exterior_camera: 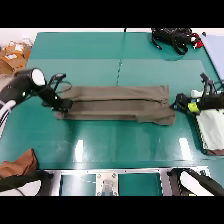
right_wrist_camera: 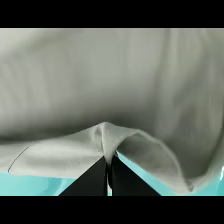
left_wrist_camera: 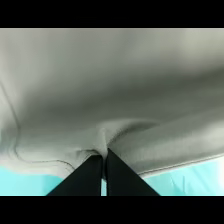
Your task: Fold the shirts.
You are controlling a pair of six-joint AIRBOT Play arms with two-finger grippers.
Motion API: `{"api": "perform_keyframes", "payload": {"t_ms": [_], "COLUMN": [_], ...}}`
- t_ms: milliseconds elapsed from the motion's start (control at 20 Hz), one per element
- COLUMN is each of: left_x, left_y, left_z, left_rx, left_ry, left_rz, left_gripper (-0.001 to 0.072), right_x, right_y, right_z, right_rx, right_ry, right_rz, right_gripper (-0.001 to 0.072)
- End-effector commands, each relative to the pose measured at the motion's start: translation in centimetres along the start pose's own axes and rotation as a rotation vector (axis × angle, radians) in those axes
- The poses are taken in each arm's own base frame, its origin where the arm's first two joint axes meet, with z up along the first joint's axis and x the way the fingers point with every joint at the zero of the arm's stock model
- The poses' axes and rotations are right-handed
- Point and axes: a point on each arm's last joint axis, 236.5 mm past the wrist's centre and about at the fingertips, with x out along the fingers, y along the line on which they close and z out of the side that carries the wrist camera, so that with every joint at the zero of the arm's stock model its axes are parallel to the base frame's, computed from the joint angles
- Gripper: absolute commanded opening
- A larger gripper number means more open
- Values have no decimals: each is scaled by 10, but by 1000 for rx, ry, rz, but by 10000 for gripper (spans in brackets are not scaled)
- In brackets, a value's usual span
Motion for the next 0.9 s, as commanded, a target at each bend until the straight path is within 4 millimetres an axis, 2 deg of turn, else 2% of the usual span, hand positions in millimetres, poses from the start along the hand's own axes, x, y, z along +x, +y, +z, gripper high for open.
{"api": "perform_keyframes", "payload": {"t_ms": [0,100,300,450,500,600,650,700,750,850], "left_x": [-7,2,34,48,46,26,12,-1,-12,-26], "left_y": [-1,1,8,12,14,33,41,49,51,54], "left_z": [61,91,142,172,180,196,201,206,207,200], "left_rx": [40,43,57,51,45,23,23,8,4,1], "left_ry": [-75,-88,-126,-191,-221,-277,-293,-314,-320,-291], "left_rz": [-2,-2,3,7,14,101,130,148,149,154], "left_gripper": [20,20,21,33,34,35,457,684,714,715], "right_x": [20,44,104,139,144,136,126,115,106,90], "right_y": [18,20,15,10,7,0,-4,-10,-18,-38], "right_z": [60,88,134,152,156,167,170,170,167,156], "right_rx": [-31,-40,-33,-14,-10,-1,4,3,-3,0], "right_ry": [-30,-21,-8,14,16,-5,2,24,49,109], "right_rz": [29,27,23,32,31,29,32,35,36,38], "right_gripper": [17,17,17,19,101,285,403,498,508,508]}}
